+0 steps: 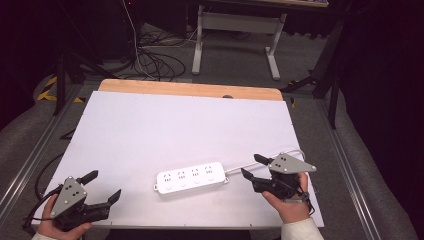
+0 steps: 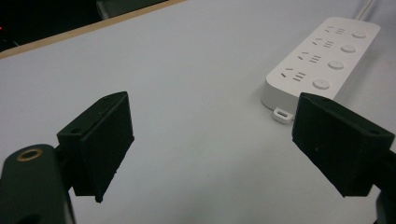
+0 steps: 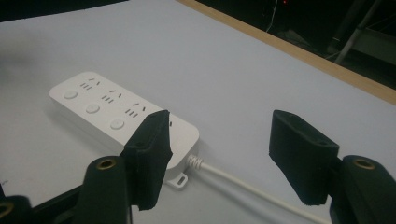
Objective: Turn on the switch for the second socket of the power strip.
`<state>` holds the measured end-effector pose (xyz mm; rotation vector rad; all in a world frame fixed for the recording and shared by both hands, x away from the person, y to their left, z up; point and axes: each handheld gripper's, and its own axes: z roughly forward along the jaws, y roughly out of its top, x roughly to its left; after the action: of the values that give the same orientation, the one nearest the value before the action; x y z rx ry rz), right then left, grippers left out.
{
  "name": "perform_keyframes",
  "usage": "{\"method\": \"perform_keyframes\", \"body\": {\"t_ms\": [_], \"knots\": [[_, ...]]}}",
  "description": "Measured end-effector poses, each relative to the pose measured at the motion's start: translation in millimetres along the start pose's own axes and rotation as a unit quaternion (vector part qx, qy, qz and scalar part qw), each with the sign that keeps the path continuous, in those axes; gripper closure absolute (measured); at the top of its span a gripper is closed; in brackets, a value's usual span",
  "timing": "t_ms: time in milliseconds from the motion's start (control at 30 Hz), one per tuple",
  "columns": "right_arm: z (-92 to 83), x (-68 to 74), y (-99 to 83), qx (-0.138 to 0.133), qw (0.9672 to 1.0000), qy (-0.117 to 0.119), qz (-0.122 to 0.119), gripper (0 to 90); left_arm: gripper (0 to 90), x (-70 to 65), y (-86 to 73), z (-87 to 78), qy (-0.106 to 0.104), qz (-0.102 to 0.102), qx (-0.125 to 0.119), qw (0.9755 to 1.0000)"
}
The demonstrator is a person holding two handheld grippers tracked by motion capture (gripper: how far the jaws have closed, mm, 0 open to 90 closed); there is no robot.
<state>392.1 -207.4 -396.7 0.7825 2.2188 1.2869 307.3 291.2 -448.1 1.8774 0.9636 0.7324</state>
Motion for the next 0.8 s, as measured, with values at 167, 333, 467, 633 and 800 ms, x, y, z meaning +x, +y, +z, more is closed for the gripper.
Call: {"method": "perform_keyframes", "body": {"t_ms": [167,333,467,633,800], "knots": [[6.5,1.7,8.1,0.000,0.9999,0.006,-0.008,39.1,13.3,-0.4,0.1,0.1,0.000,0.000,0.000,1.0000],[22.5,9.0,19.4,-0.011,0.9996,0.025,-0.006,39.2,13.3,-0.6,0.3,0.2,-0.001,0.000,-0.001,1.0000],[28.7,11.1,22.3,-0.006,0.9995,0.031,-0.006,39.2,13.3,-0.3,0.1,-0.2,-0.001,0.000,0.000,1.0000],[29.7,13.3,23.1,0.002,0.9991,0.037,-0.019,51.5,13.4,-0.4,0.4,-0.5,-0.003,-0.003,-0.003,1.0000],[30.4,15.6,25.0,0.004,0.9985,0.047,-0.028,64.3,13.5,-0.8,0.2,0.0,-0.004,-0.003,0.000,1.0000]]}}
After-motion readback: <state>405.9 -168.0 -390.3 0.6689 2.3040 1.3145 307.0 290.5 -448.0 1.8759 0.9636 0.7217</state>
